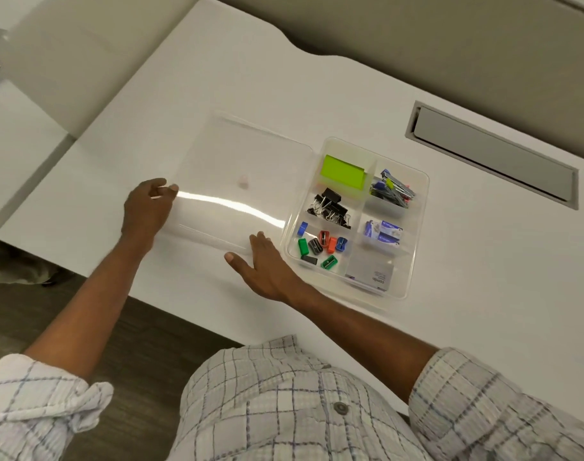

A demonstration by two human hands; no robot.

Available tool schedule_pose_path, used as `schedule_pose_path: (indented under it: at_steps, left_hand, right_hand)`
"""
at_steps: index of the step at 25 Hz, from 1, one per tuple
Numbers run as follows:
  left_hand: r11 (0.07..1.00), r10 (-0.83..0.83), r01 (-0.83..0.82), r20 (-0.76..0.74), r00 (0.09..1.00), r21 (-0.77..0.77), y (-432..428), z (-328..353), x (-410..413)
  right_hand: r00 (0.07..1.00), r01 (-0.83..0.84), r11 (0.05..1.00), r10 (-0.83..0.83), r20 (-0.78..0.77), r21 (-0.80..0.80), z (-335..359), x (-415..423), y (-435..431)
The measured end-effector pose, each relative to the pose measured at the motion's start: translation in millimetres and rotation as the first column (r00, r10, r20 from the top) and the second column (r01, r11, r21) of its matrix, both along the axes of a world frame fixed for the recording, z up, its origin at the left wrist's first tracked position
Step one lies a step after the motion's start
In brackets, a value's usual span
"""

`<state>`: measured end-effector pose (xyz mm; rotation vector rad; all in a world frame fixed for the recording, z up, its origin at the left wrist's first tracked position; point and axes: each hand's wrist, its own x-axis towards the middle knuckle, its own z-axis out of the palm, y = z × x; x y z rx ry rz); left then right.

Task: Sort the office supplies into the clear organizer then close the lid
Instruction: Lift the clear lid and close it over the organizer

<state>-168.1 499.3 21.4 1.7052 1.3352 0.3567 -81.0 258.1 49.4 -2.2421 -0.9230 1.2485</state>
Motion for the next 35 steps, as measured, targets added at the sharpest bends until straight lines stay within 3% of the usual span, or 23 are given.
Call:
schedule_pose_path:
  at_steps: [6, 10, 15, 18, 21, 24, 25, 27, 29, 33, 35]
  left_hand:
    - [0.927, 0.113, -0.002, 0.272, 0.956, -0.376, 8, 37, -7]
    - [0.936, 0.152, 0.021, 0.458, 0.876, -0.352, -21, 84, 3]
    - [0.962, 0.045, 0.126, 0.595, 0.802, -0.244, -88, 152, 29]
    - [0.980, -0.069, 0.170, 0.614, 0.786, -0.107, -130, 175, 46]
    - [0.966, -0.214, 0.259, 0.616, 0.759, 0.017, -161, 180, 58]
    - [0.976, -0.219, 0.191, 0.468, 0.856, 0.108, -181, 152, 57]
    - [0.983, -0.183, 0.171, 0.383, 0.906, 0.065, -184, 136, 52]
    - [0.952, -0.147, 0.205, 0.247, 0.958, -0.227, -192, 106, 41]
    - [0.853, -0.156, 0.260, 0.255, 0.954, -0.453, -202, 82, 31]
    - [0.836, -0.038, 0.271, 0.444, 0.895, -0.476, -206, 67, 31]
    - [0.856, -0.054, 0.289, 0.481, 0.875, -0.429, -208, 65, 37]
  right_hand:
    - [0.992, -0.067, 0.998, 0.067, 0.108, -0.005, 7, -5, -6]
    - [0.981, 0.003, 0.980, -0.041, 0.189, 0.201, 32, -3, -1]
    - [0.909, 0.008, 0.809, -0.251, 0.333, 0.587, 76, 10, 5]
    - [0.893, 0.158, 0.670, -0.411, 0.185, 0.726, 94, 18, -7]
    - [0.793, 0.345, 0.471, -0.609, 0.016, 0.812, 104, 28, -30]
    - [0.700, 0.555, 0.322, -0.680, -0.220, 0.767, 106, 42, -64]
    - [0.671, 0.614, 0.282, -0.678, -0.300, 0.737, 105, 45, -79]
    - [0.603, 0.735, 0.201, -0.629, -0.490, 0.647, 104, 49, -108]
    - [0.561, 0.791, 0.178, -0.593, -0.578, 0.586, 99, 51, -133]
    - [0.527, 0.830, 0.170, -0.552, -0.646, 0.531, 82, 61, -175]
    - [0.449, 0.867, 0.121, -0.609, -0.654, 0.483, 69, 69, -199]
